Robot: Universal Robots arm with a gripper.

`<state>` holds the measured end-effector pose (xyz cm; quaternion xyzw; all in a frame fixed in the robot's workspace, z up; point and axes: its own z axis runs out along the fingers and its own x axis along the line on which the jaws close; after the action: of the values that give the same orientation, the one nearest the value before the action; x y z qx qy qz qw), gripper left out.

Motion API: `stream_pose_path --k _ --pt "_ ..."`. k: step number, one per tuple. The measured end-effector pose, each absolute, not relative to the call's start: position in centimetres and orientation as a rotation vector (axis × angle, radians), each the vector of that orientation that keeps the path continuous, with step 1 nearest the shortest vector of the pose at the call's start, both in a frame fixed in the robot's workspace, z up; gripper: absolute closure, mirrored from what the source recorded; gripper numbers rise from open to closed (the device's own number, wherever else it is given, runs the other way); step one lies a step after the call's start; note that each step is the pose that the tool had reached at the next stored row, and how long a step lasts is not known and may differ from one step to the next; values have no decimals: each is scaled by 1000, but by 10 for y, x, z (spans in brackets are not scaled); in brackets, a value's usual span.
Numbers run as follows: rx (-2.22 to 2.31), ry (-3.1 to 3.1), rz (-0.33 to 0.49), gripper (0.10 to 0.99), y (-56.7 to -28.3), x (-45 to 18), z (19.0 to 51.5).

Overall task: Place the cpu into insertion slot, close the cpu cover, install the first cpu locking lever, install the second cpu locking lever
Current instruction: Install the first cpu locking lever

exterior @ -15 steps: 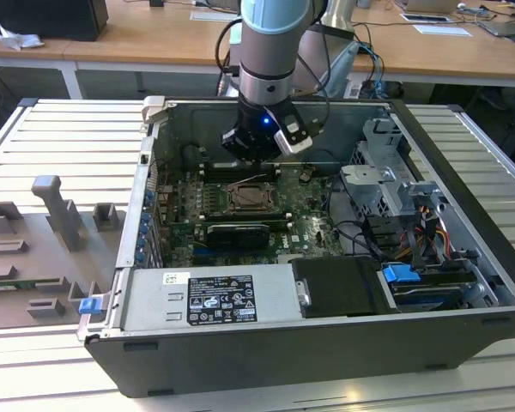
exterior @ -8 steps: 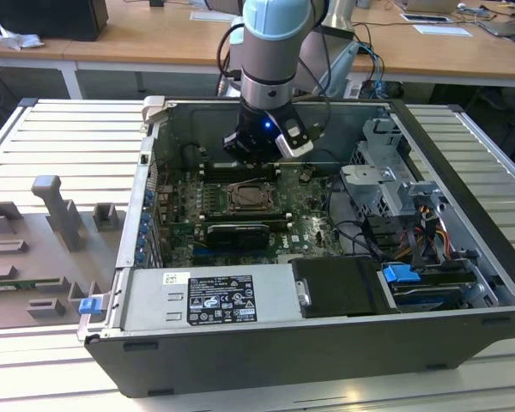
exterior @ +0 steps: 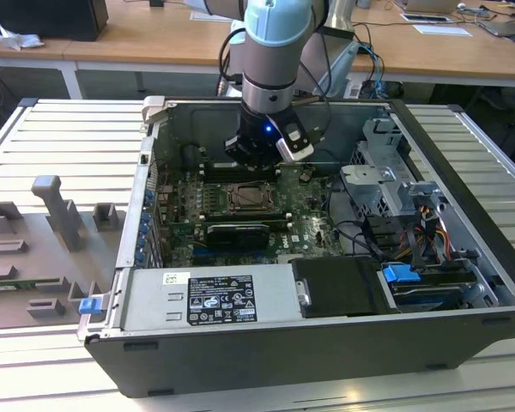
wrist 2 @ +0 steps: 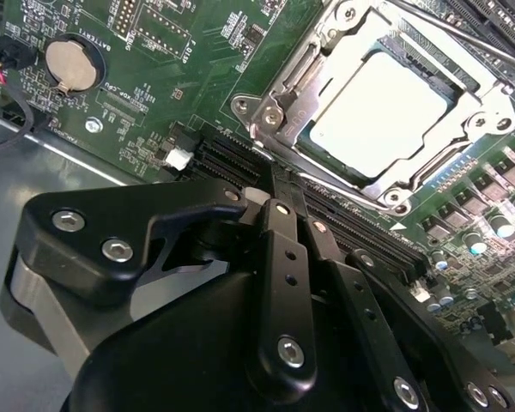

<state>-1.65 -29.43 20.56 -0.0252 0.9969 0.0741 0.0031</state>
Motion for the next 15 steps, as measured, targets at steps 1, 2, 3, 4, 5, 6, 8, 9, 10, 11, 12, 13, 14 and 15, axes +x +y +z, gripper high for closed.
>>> stream_pose_path --k 1,2,3,4,5,6,8,9,10,11,12,13,14,15 --pt "-78 3126 232 980 -294 -16 205" --pt "-77 3126 232 980 -294 -16 205" --pt "-75 3126 231 980 -294 -16 205" --pt "-74 3126 230 980 -294 -16 205" --pt "-72 3126 229 980 -294 -16 204" --pt "-71 3126 228 980 -294 -16 204" --pt "-69 3126 227 980 -294 -16 204" --pt "-68 3126 225 980 -294 -16 204" --pt "-66 3126 224 980 -294 -16 204" --pt "-65 3126 222 980 -294 -16 204" --pt "-63 3127 220 980 -294 -16 204" --pt "-62 3127 219 980 -294 -16 203" --pt "-60 3127 219 980 -294 -16 203" --pt "-59 3126 219 980 -294 -16 203"
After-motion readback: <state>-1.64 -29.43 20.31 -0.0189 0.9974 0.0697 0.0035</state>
